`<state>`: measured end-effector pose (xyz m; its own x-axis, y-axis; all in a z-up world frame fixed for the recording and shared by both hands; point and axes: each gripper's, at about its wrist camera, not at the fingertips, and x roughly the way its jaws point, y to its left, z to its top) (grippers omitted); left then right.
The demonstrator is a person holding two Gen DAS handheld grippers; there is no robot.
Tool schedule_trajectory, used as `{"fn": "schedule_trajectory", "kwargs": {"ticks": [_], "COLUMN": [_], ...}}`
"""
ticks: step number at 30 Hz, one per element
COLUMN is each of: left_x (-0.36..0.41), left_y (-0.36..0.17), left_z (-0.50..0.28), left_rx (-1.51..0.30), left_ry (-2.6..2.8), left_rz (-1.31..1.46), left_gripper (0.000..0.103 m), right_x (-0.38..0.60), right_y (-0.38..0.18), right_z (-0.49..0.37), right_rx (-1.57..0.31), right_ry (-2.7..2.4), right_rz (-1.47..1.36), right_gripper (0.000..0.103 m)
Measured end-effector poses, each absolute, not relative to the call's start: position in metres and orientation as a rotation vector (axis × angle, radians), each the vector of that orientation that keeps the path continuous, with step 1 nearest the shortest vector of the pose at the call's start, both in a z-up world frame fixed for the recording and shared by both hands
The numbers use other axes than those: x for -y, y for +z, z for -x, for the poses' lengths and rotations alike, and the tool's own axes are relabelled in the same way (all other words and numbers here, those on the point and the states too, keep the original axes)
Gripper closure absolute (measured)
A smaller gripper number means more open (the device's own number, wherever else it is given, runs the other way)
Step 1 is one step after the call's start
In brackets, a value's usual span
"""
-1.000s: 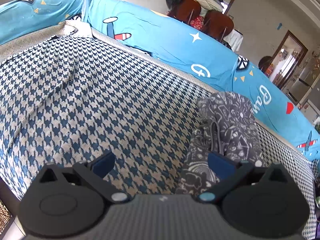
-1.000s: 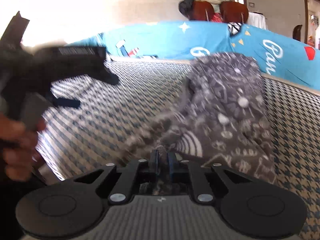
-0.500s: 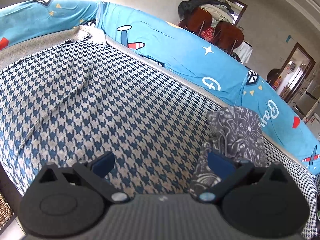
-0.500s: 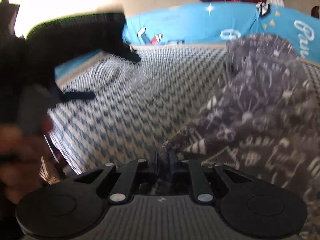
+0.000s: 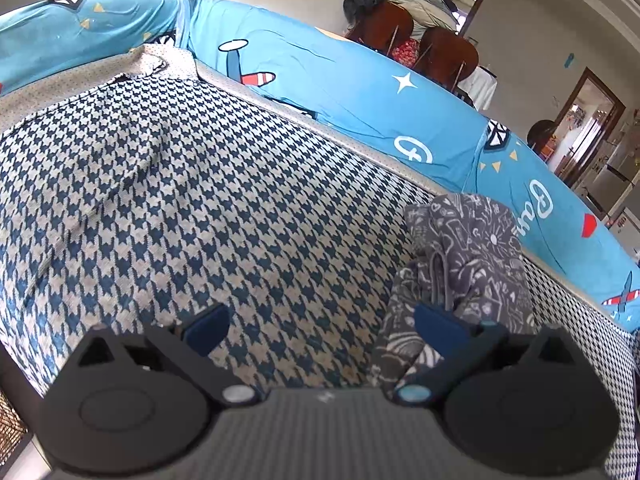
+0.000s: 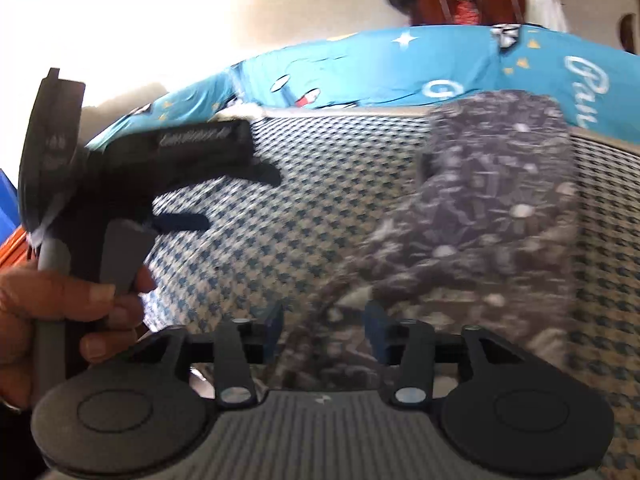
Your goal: Fold clothes
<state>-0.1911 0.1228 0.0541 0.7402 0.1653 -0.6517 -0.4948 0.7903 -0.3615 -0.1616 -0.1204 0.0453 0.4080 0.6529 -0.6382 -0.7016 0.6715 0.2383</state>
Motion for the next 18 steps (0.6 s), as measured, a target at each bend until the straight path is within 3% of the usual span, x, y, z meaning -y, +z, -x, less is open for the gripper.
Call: {"fn": "schedule_trajectory", "kwargs": {"ticks": [13,18], "left_x": [-0.105,-0.101], "left_y": [0.049,0.047], "left_z": [0.177,0.174], "left_rx": [-0.697,-0.710], "left_ry": [0.321,0.317], "left_rz": [0.509,0.500], "left_gripper": [0.000,0.000], "right_x": [0.197,0.196], "right_y": [0.042,0.004], "right_z": [0.158,0.157], "right_rx": [-0.813,-0.963], "right_ry": [0.670,0.631], "right_rz": [0.031,0.040], "right_gripper": [0.051,0.049]}}
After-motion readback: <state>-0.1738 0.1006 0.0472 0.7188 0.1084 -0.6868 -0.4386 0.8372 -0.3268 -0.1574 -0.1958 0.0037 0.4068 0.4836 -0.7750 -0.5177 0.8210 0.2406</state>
